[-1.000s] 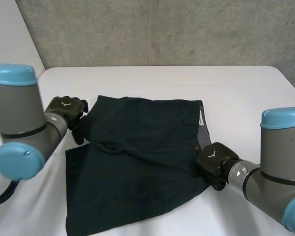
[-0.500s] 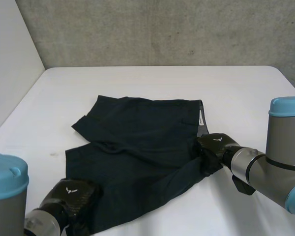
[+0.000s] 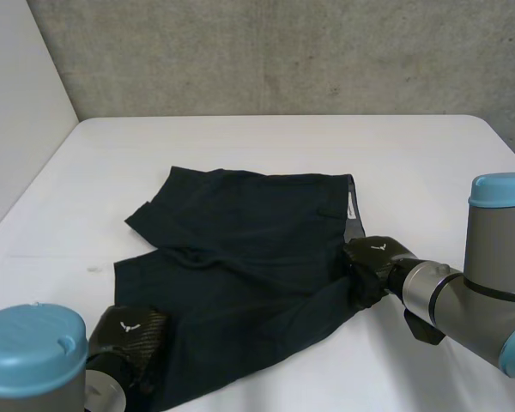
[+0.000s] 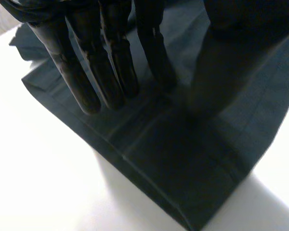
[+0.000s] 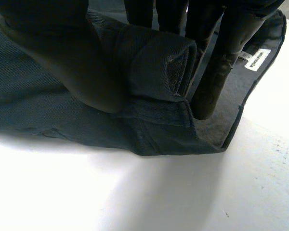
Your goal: Fold the shorts.
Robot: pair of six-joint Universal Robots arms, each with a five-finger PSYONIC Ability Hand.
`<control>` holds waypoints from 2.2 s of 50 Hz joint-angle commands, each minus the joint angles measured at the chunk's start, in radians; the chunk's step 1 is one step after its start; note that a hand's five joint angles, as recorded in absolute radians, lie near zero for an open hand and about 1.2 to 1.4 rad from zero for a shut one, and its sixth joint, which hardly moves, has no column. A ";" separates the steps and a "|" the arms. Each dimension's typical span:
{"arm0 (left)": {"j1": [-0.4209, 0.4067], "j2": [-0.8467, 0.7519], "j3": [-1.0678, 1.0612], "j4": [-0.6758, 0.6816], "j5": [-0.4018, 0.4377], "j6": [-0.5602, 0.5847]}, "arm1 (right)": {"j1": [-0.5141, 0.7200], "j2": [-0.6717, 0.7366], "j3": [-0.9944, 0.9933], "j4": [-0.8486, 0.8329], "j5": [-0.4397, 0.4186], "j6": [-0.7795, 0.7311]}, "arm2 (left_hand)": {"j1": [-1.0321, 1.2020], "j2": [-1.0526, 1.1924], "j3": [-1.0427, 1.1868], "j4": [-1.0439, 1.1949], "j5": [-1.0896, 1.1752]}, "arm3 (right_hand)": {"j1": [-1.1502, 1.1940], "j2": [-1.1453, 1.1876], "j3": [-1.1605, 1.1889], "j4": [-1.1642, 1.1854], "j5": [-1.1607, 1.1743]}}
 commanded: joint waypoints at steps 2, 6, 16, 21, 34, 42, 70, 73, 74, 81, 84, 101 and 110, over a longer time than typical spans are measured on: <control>-0.018 -0.001 -0.020 0.069 -0.030 0.011 | -0.003 -0.003 0.003 -0.002 -0.001 0.000 | 0.452 0.458 0.461 0.459 0.465 | 0.416 0.220 0.205 0.202 0.256; -0.018 -0.007 -0.026 0.070 -0.030 0.011 | -0.003 -0.005 0.003 -0.002 -0.002 -0.002 | 0.452 0.458 0.461 0.459 0.465 | 0.416 0.220 0.205 0.202 0.256; -0.017 0.089 -0.041 0.066 -0.027 0.059 | -0.003 -0.005 0.006 -0.002 -0.004 -0.006 | 0.452 0.458 0.461 0.459 0.465 | 0.416 0.220 0.205 0.202 0.256; -0.017 0.138 -0.063 0.035 -0.022 0.062 | -0.001 -0.005 0.004 -0.003 -0.001 -0.006 | -0.231 -0.225 -0.222 -0.225 -0.218 | 0.416 0.220 0.205 0.202 0.256; -0.027 0.172 -0.101 -0.095 -0.032 0.056 | -0.019 -0.005 0.004 -0.021 0.013 -0.003 | -0.663 -0.657 -0.654 -0.657 -0.650 | 0.416 0.220 0.205 0.202 0.256; -0.021 0.160 -0.112 -0.072 -0.030 0.054 | -0.021 -0.005 0.006 -0.025 0.012 -0.003 | -0.643 -0.636 -0.634 -0.636 -0.629 | 0.416 0.220 0.205 0.202 0.256; -0.013 0.086 -0.083 0.104 -0.067 0.080 | -0.018 -0.006 0.010 -0.026 0.006 -0.005 | 0.452 0.458 0.461 0.459 0.465 | 0.416 0.220 0.205 0.202 0.256; -0.001 0.089 -0.063 0.104 -0.065 0.122 | -0.016 -0.006 0.007 -0.025 0.007 -0.006 | 0.452 0.458 0.461 0.459 0.465 | 0.416 0.220 0.205 0.202 0.256; 0.005 0.091 -0.058 0.104 -0.064 0.134 | -0.016 -0.008 0.004 -0.025 0.007 -0.006 | 0.452 0.458 0.461 0.459 0.465 | 0.416 0.220 0.205 0.202 0.256; 0.094 0.086 0.089 0.103 -0.032 0.257 | -0.009 -0.049 -0.030 -0.011 0.015 -0.113 | 0.452 0.458 0.461 0.459 0.465 | 0.416 0.220 0.205 0.202 0.256; 0.141 0.071 0.199 0.101 0.014 0.306 | -0.010 -0.065 -0.056 -0.006 0.021 -0.189 | 0.452 0.458 0.461 0.459 0.465 | 0.416 0.220 0.205 0.202 0.256; 0.189 -0.544 1.021 0.083 0.108 0.425 | -0.007 0.253 -0.615 0.012 0.134 -0.215 | 0.452 0.458 0.461 0.459 0.465 | 0.416 0.220 0.205 0.202 0.256; 0.218 -0.918 1.451 0.077 0.122 0.425 | -0.006 0.561 -0.859 -0.220 0.145 -0.222 | 0.452 0.458 0.461 0.459 0.465 | 0.416 0.220 0.205 0.202 0.256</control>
